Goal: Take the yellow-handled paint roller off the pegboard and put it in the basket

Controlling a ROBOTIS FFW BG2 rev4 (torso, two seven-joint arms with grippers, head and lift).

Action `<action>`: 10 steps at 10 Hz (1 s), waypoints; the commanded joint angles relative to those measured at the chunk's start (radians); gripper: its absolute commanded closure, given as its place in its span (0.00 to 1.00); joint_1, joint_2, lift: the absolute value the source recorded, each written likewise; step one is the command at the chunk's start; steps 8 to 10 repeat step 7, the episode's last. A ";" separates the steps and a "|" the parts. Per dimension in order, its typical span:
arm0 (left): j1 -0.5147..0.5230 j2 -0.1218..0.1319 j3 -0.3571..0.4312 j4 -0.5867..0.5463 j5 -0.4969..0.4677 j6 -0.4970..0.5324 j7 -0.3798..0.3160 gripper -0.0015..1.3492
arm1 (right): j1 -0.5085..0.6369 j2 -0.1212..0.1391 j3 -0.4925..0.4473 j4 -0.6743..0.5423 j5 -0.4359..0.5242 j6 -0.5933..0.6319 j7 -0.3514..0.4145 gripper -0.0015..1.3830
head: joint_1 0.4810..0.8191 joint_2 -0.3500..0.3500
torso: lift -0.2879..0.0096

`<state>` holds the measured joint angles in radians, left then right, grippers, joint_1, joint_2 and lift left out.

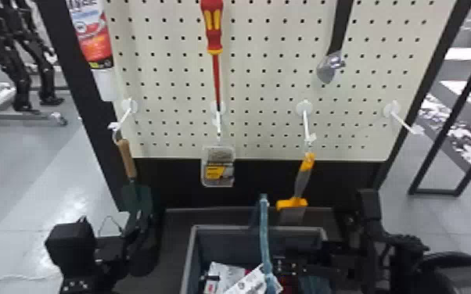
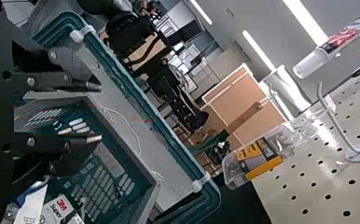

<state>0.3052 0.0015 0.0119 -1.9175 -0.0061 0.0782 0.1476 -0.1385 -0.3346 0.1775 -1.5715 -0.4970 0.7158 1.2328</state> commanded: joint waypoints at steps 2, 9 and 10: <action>0.000 -0.004 0.000 0.000 0.002 -0.001 0.000 0.14 | -0.003 0.000 -0.003 0.001 0.003 -0.002 -0.003 0.07 | 0.20 0.50 | 0.63; 0.000 -0.004 0.000 -0.002 0.002 -0.001 0.000 0.14 | -0.003 0.002 -0.010 0.002 -0.003 -0.030 -0.012 0.09 | 0.20 0.50 | 0.63; 0.000 -0.004 0.000 -0.002 0.002 -0.001 0.000 0.14 | -0.003 0.002 -0.010 0.002 -0.003 -0.030 -0.012 0.09 | 0.20 0.50 | 0.63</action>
